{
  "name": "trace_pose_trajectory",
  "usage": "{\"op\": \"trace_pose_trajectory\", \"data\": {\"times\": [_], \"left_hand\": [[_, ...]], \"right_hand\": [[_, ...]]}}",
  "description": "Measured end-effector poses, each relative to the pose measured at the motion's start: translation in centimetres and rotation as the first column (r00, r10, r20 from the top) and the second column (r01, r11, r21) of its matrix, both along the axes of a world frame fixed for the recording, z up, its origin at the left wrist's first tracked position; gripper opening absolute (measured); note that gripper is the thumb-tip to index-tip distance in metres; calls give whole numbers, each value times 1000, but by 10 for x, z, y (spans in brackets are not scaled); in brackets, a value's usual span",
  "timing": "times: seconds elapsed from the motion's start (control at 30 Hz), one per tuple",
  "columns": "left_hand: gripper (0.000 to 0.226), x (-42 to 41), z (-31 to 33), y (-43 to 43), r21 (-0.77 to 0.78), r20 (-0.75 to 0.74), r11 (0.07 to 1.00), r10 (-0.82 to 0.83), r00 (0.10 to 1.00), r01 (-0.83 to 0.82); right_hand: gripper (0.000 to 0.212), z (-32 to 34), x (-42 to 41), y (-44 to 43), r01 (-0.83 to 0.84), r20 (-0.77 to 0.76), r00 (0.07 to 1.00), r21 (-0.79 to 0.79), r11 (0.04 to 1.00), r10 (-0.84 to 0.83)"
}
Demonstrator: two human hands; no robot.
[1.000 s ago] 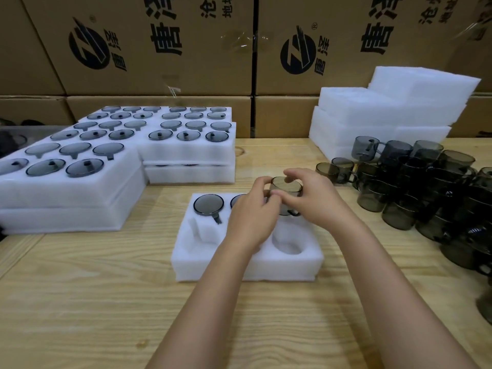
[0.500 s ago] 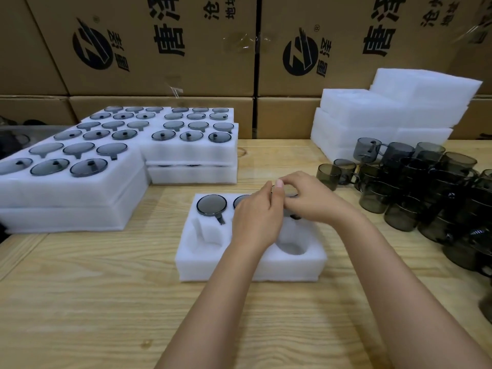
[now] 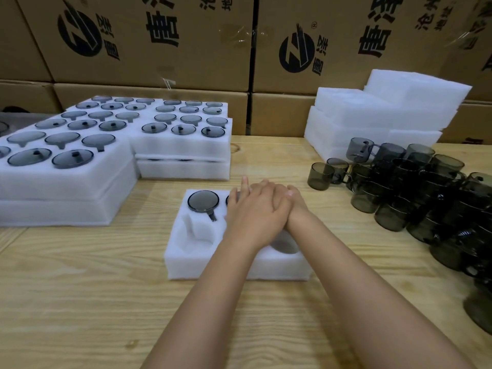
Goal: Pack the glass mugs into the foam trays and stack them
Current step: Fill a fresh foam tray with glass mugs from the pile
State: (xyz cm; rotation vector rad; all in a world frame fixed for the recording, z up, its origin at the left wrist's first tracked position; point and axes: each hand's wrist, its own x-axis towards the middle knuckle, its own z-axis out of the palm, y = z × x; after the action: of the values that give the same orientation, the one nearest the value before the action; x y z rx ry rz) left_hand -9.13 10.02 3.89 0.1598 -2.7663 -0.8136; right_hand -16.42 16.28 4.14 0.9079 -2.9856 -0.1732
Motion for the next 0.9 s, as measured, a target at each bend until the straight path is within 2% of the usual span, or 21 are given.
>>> {"op": "trace_pose_trajectory", "data": {"times": [0.27, 0.4, 0.47, 0.53, 0.6, 0.63, 0.67, 0.73, 0.8, 0.9], "left_hand": [[56, -3, 10, -1, -67, 147, 997, -29, 989, 39], [58, -2, 16, -2, -111, 191, 992, -32, 981, 54], [58, -3, 17, 1, -148, 165, 987, -32, 986, 57], [58, -3, 16, 6, -117, 87, 991, -52, 995, 62], [59, -2, 14, 9, -48, 12, 997, -66, 998, 66], [62, -2, 11, 10, -39, 9, 997, -66, 998, 67], [64, -1, 8, 10, -62, 40, 996, -68, 997, 70], [70, 1, 2, 10, -166, 156, 981, -74, 985, 100], [75, 0, 2, 8, -201, 237, 970, -88, 968, 137], [80, 0, 8, 7, -172, 309, 972, -103, 945, 162]], "right_hand": [[67, -5, -5, 4, 27, 60, 998, 50, 998, -30], [69, -7, -6, 4, 33, 69, 997, -1, 999, -32], [67, -9, -6, 3, 47, 53, 998, -55, 997, -44], [55, -8, -3, 6, 115, 133, 988, -290, 950, -80], [35, -5, -2, 15, 222, 306, 951, -574, 788, -45], [28, -5, -3, 21, 276, 338, 940, -691, 668, -38], [26, -4, -2, 25, 295, 330, 942, -727, 620, -60], [27, -6, -7, 31, 297, 353, 932, -614, 731, -82], [34, -6, -9, 34, 273, 395, 917, -522, 808, -54], [48, -2, -7, 42, 248, 449, 894, -493, 834, 0]]}}
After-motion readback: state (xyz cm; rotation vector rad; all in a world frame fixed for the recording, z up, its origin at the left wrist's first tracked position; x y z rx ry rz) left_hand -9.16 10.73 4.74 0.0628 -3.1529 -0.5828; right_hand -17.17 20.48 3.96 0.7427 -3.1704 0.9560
